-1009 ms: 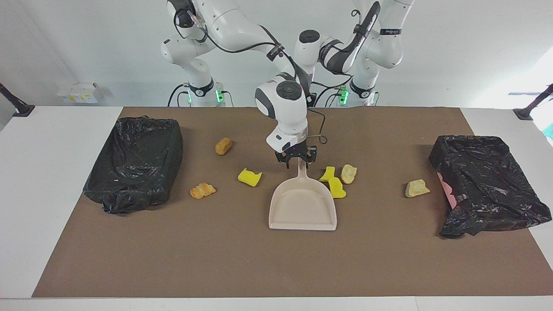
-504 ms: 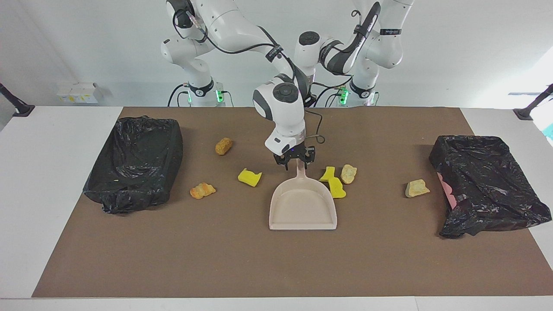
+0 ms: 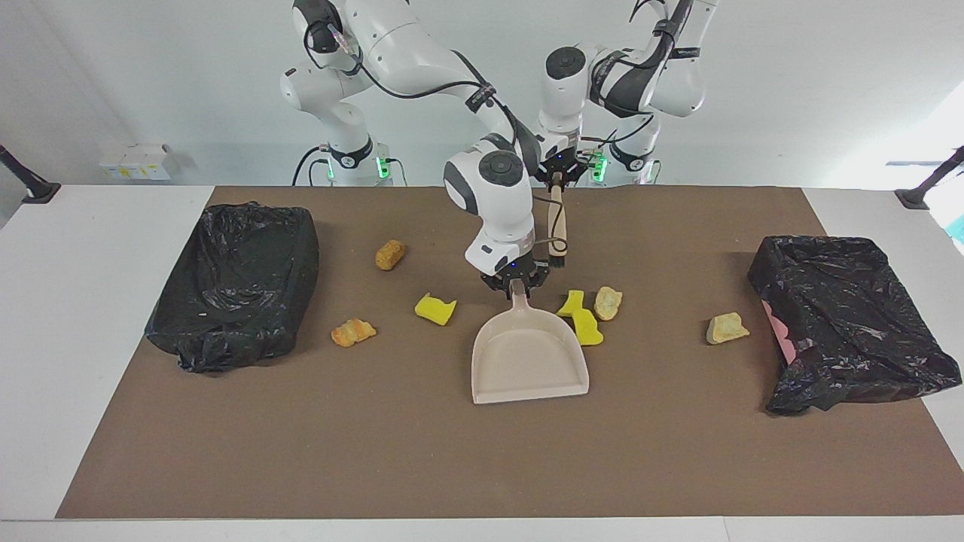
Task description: Sweep and dump trash in bin
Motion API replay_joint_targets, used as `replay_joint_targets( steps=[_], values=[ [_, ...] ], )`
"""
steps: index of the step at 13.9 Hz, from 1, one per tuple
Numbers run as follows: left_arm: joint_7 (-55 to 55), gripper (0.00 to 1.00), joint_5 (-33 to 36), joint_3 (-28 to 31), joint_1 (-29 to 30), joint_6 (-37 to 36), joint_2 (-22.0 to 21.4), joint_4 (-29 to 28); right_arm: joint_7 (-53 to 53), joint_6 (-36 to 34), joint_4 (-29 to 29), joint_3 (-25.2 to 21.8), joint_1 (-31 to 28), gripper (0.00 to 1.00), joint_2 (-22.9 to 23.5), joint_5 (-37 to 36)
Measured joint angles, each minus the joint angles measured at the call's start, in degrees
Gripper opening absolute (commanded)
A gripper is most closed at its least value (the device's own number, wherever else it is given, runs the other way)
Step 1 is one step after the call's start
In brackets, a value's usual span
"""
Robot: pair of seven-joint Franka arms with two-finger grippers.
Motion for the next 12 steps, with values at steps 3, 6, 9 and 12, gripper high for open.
replay_joint_targets(
  steps=[3, 6, 9, 12],
  values=[
    [5.0, 0.00, 0.3, 0.1, 6.3, -3.3, -0.1, 3.3, -5.5, -0.1, 0.1, 0.0, 0.0, 0.00, 0.0, -0.2],
    [8.6, 0.00, 2.0, 0.1, 12.1, -3.5, 0.0, 3.8, -11.2, -0.4, 0.6, -0.5, -0.4, 0.00, -0.3, -0.2],
    [12.4, 0.00, 5.3, 0.2, 19.5, -2.6, 0.8, 3.8, -22.1, -2.8, 1.2, -0.9, -2.8, 0.00, -1.0, -0.4],
    [19.2, 0.00, 7.0, 0.3, 28.9, 2.6, 2.7, 4.2, -38.0, -7.1, 2.8, -1.0, -6.0, 0.00, -1.6, -1.3]
  ],
)
